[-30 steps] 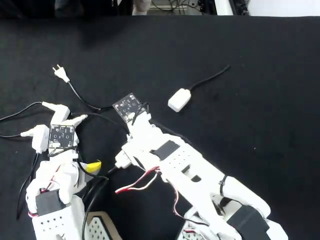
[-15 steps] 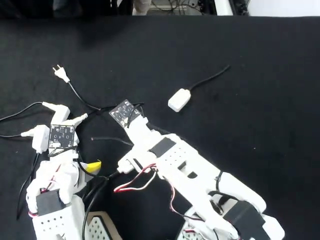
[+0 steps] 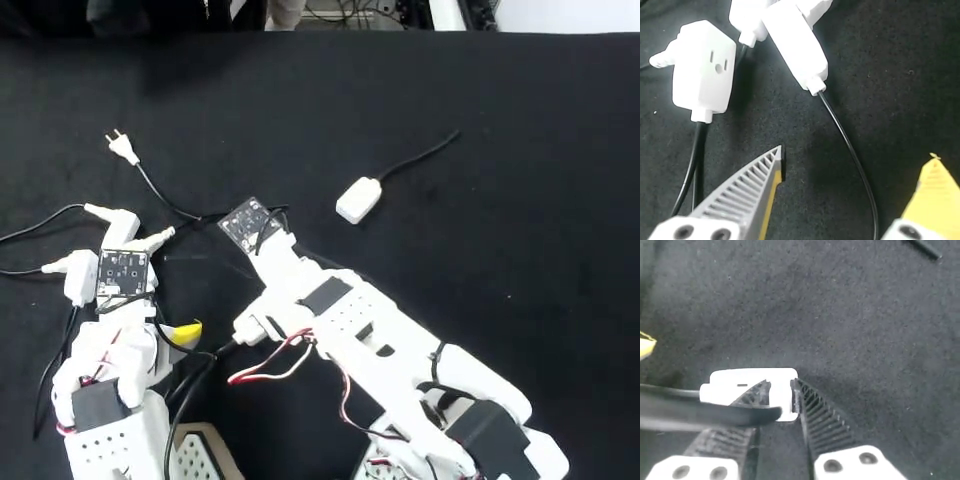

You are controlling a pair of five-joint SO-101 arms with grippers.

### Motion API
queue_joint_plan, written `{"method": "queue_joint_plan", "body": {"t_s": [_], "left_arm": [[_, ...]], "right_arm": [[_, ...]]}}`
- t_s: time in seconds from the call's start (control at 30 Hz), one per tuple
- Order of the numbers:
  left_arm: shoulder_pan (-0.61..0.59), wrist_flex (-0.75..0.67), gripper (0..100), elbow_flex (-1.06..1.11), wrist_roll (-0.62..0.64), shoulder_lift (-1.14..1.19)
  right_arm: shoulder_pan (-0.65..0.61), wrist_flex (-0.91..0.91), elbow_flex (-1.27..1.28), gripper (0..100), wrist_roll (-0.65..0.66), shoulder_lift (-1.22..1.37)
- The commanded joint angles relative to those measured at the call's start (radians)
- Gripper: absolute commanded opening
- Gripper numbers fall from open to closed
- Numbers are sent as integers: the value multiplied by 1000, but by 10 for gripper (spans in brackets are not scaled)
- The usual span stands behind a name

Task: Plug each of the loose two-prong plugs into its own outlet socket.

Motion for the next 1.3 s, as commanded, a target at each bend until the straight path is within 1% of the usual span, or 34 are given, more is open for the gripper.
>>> {"method": "queue_joint_plan", "body": {"t_s": [0.0,0.1,0.17,0.23,0.3,0.37,0.43,0.6,0.77,0.87,0.97,1.03,1.17,1.27], "left_arm": [[-8,-18,410,-4,12,0],[-28,-20,410,-10,17,0],[-62,-52,410,-4,17,0],[-82,-64,410,-4,17,0],[-85,-68,410,-4,17,0],[-85,-68,410,-4,17,0],[-85,-74,410,-2,17,0],[-87,-74,410,-2,17,0],[-93,-68,410,-5,17,0],[-94,-68,410,-10,20,0],[-96,-74,410,-13,75,0],[-96,-75,410,-28,101,0],[-93,-75,410,-77,144,3],[-85,-75,410,-137,187,5]], "right_arm": [[28,31,-39,154,-3,5],[35,38,-61,303,-17,-12],[55,37,-79,382,-12,-21],[92,38,-107,434,-32,-30],[146,40,-131,453,-66,-51],[186,61,-151,452,-71,-99],[196,100,-170,452,-77,-165],[157,213,-196,452,-78,-372],[227,311,-219,452,-63,-567],[275,437,-341,440,-64,-628],[397,589,-547,364,-97,-590],[483,661,-661,309,-126,-512],[568,801,-809,244,-135,-274],[629,827,-874,218,-135,-122]]}}
